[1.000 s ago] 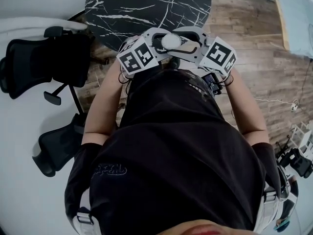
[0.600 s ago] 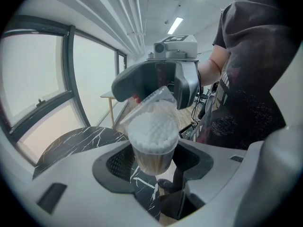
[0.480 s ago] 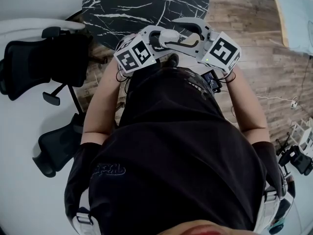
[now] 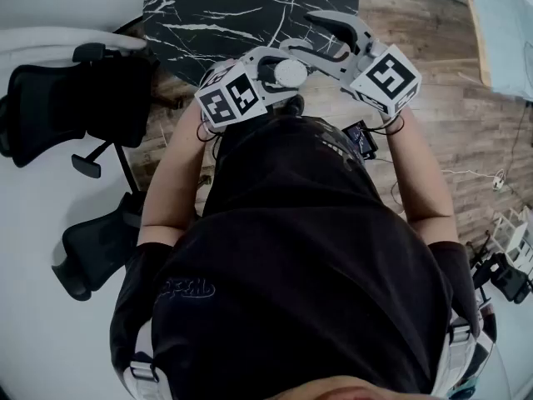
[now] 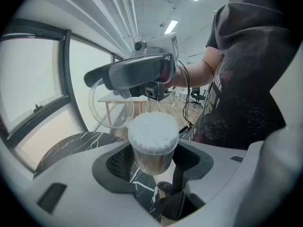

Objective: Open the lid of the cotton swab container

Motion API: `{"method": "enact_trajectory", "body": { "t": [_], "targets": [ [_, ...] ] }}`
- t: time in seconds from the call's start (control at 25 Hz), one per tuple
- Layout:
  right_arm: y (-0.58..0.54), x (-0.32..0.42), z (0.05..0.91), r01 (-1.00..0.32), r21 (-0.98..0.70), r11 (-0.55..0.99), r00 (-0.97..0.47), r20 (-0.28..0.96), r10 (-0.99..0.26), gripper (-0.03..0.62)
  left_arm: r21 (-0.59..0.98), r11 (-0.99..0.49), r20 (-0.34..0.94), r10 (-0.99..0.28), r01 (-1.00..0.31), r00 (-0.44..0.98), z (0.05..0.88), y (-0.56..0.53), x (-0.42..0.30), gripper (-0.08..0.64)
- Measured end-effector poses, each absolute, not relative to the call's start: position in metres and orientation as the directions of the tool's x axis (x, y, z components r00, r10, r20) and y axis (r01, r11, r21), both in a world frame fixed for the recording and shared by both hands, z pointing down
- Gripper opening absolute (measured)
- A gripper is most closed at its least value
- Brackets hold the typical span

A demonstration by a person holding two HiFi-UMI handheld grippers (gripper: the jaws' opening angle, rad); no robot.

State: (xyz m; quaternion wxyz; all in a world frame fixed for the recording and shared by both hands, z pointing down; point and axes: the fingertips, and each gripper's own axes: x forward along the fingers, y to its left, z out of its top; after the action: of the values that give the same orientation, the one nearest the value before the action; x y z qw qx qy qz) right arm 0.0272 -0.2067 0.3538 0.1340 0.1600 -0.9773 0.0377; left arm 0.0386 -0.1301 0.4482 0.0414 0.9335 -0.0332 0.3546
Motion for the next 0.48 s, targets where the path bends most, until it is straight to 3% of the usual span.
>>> {"method": "enact_trajectory", "body": {
  "t": [0.48],
  "targets": [
    [-0.23,0.032,0.392,-0.416,-0.086,0.905,-0.863,0.351,-0.363,0.262,0.062,-0.996,0.66,-0.004,-0.06,0.751,0.448,-0.125,0.035,0.258]
  ]
}}
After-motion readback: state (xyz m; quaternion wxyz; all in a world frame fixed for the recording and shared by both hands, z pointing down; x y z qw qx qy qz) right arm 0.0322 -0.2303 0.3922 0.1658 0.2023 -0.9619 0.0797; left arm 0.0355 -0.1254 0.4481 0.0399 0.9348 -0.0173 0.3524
